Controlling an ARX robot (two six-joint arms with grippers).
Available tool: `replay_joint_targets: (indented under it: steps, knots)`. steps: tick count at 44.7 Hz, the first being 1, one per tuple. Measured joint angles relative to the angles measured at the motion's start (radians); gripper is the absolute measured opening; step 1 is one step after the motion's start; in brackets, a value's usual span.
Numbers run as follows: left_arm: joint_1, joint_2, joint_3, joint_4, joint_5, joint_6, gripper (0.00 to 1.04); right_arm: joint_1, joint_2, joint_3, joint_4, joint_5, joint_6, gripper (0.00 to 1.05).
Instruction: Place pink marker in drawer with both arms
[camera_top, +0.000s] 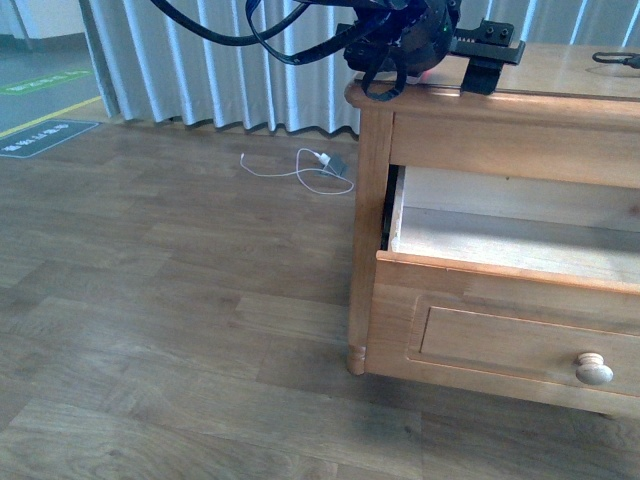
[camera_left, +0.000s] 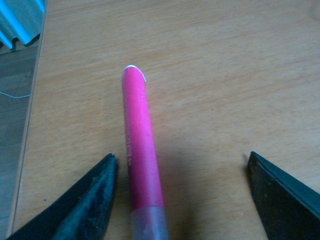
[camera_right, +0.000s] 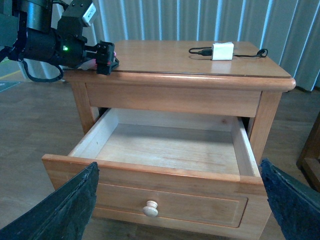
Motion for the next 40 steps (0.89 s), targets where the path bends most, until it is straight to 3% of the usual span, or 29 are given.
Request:
replay_joint_targets:
  steps: [9,17,24,40]
  knots:
    - [-0.001,-0.027,-0.045,0.006,0.002,0.001,0.5,0.0,0.0,0.0,0.0,0.0,0.0,0.96]
    - [0.016,-0.08,-0.143,0.05,0.01,0.005,0.16,0.0,0.0,0.0,0.0,0.0,0.0,0.96]
    - [0.025,-0.151,-0.271,0.124,0.032,0.008,0.15,0.0,0.0,0.0,0.0,0.0,0.0,0.96]
    - [0.011,-0.434,-0.714,0.33,0.247,0.043,0.14,0.0,0.0,0.0,0.0,0.0,0.0,0.96]
